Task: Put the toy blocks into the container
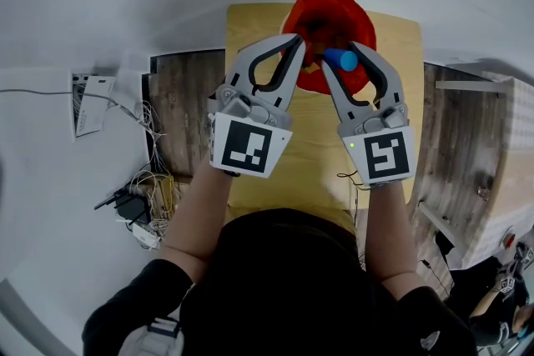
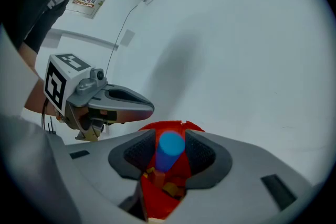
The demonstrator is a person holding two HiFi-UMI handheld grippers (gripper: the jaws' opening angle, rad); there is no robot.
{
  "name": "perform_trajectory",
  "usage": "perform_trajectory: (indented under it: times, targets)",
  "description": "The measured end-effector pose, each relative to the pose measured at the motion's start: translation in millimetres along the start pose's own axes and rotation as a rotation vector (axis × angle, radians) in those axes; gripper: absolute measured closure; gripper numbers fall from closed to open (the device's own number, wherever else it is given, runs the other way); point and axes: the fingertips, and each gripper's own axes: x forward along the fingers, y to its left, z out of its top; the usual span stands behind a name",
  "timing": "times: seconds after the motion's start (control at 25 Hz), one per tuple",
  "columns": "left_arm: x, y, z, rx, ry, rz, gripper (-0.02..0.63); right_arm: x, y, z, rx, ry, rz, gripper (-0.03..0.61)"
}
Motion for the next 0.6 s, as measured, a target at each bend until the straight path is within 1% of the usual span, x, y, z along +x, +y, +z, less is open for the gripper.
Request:
perform_trajectory:
  times: [0.12, 0.4, 0.48, 0.52, 0.56, 0.6]
  targets:
    - [0, -1, -1, -0.003, 0.003, -0.003, 0.604, 0, -1, 3, 0.015, -0.014, -0.006, 0.396]
    - [-6, -2, -3, -0.007, 0.005, 0.000, 0.604, -4, 0, 0, 0.019, -0.022, -0.007, 0.396]
    - [-7, -3, -4, -0.008, 0.010, 0.000, 0.604, -7, -1, 2, 0.015, -0.038, -0.032, 0.396]
    - [-8, -3, -4, -0.008, 0.013, -0.001, 0.604, -11, -3, 4, 0.014, -0.053, -0.058, 0.409]
    - [-8, -4, -4, -0.007, 0.014, -0.003, 0.604, -14, -6, 6, 0.014, -0.066, -0.081, 0.534]
    - [-8, -5, -4, -0.006, 0.014, -0.006, 0.604, -17, -8, 7, 0.015, -0.072, -0.093, 0.551]
